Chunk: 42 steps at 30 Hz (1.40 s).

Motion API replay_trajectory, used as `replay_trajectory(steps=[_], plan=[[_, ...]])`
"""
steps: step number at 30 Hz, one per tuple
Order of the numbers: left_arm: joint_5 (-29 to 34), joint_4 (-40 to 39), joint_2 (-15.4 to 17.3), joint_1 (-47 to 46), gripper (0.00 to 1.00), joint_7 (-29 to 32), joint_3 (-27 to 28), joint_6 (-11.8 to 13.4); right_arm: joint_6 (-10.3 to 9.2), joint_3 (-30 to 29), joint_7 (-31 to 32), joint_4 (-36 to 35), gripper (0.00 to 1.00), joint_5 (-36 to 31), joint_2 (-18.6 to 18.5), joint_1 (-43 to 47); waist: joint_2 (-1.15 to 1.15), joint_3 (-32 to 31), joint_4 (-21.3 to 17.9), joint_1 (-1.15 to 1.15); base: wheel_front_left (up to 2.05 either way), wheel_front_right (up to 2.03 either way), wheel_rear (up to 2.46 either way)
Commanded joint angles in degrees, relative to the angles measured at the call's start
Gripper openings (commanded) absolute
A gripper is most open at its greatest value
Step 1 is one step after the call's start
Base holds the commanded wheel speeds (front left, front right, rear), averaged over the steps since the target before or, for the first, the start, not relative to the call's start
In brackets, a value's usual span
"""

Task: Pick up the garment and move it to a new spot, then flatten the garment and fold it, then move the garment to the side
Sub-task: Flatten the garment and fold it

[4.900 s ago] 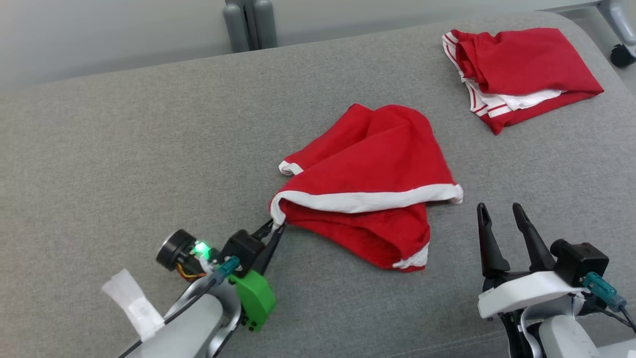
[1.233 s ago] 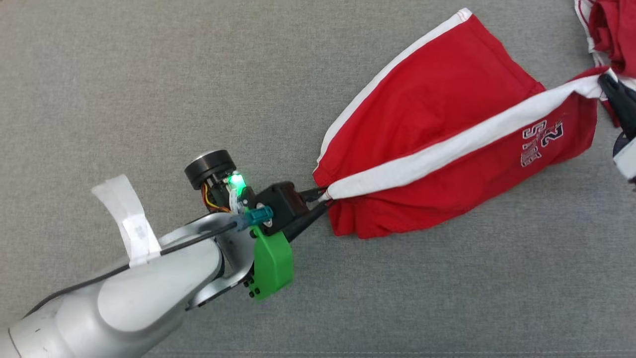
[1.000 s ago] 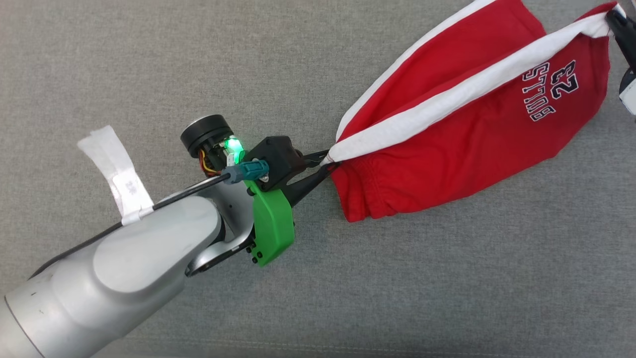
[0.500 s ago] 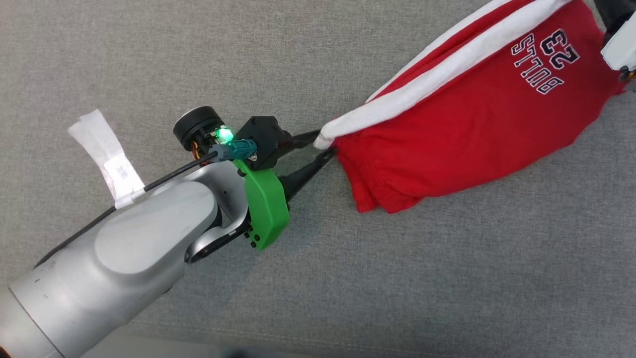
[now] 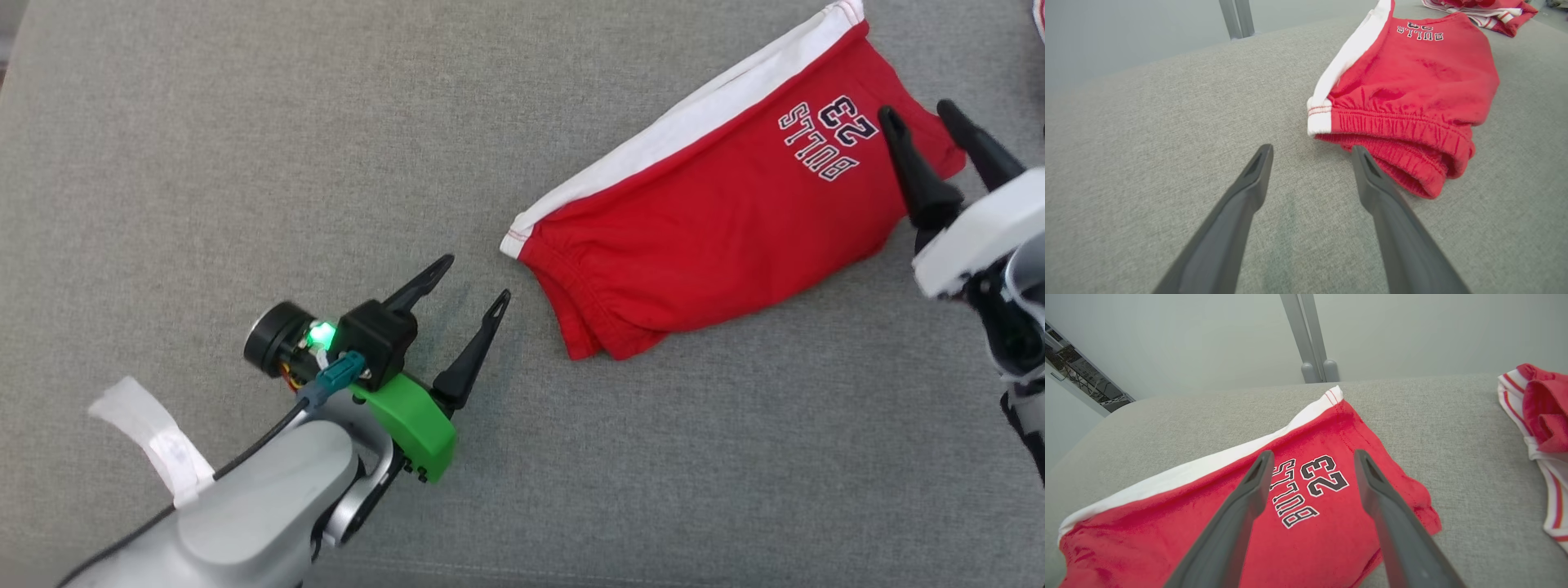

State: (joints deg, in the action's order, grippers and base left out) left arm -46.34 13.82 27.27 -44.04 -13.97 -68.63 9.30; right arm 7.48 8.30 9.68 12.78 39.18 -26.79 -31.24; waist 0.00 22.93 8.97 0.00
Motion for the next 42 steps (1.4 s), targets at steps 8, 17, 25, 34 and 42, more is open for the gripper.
replay_trajectory(steps=[8,17,25,34,42], plan=[[10.12,-10.51,-4.63,23.0,1.0,-1.23,18.57,10.96,0.01,6.46,-15.49,2.97,1.0,0.09,1.23,12.35,0.0,-12.23,-2.86,0.0,0.0,0.0,0.0],[22.01,-14.33,-11.82,36.15,1.0,-1.22,31.1,8.86,0.01,6.61,-20.15,8.73,1.0,-0.66,-0.43,14.55,0.0,-14.58,0.16,0.0,0.0,0.0,0.0],[30.57,-13.62,-17.47,39.09,1.0,-1.23,35.15,5.3,0.01,4.73,-16.65,15.92,1.0,-3.01,-3.61,7.03,0.0,-11.51,4.69,0.0,0.0,0.0,0.0],[35.34,-13.03,-22.47,38.97,1.0,-1.23,37.71,1.5,-0.02,6.04,-3.76,26.04,1.0,-5.9,-7.45,-5.03,0.0,-6.6,9.41,0.0,0.0,0.0,0.0],[37.08,-12.56,-24.05,37.44,1.0,-1.23,38.74,-1.05,-0.02,7.49,3.64,32.07,1.0,-4.75,-10.38,-11.56,0.0,-2.63,12.67,0.0,0.0,0.0,0.0]])
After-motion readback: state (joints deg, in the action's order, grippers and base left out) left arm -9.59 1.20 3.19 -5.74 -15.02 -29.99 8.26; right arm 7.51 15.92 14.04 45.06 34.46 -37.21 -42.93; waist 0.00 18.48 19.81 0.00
